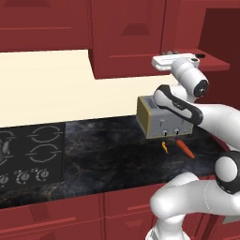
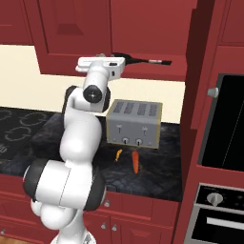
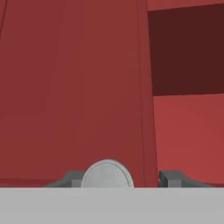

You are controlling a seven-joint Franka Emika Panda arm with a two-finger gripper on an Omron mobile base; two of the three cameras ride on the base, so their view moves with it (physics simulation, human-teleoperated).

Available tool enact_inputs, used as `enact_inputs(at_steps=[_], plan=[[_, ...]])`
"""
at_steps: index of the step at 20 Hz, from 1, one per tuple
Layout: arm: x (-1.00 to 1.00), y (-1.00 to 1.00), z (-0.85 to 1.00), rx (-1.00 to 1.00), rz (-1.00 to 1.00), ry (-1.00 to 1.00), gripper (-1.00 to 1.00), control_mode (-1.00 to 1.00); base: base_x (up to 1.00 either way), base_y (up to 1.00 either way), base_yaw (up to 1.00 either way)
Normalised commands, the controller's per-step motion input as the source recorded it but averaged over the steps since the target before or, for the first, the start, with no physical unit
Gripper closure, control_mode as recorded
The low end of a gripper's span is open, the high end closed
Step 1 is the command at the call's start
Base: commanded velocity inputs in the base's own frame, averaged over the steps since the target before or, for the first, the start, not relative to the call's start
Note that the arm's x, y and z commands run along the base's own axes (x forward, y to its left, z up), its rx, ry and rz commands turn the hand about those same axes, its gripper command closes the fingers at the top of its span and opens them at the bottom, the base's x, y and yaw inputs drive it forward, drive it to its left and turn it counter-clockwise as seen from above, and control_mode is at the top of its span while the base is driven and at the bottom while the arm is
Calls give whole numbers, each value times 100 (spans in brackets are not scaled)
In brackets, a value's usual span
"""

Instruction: Pick the pan from the cabinet and place it on the stove. Then turn on the stove burner for the pan.

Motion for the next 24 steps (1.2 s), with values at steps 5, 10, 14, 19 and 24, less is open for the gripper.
enact_inputs(at_steps=[5, 10, 14, 19, 24], plan=[[21, 35, 0, 0, -8, 0, 100, -100, 0, 0, 0], [28, 48, 0, -1, -12, 0, 100, -100, 0, 0, 0], [5, 38, 9, 0, -9, 0, 100, -100, 0, 0, 0], [5, 57, 14, -4, -5, 0, 100, -100, 0, 0, 0], [1, 26, 29, -3, 0, 0, 100, -100, 0, 0, 0]])
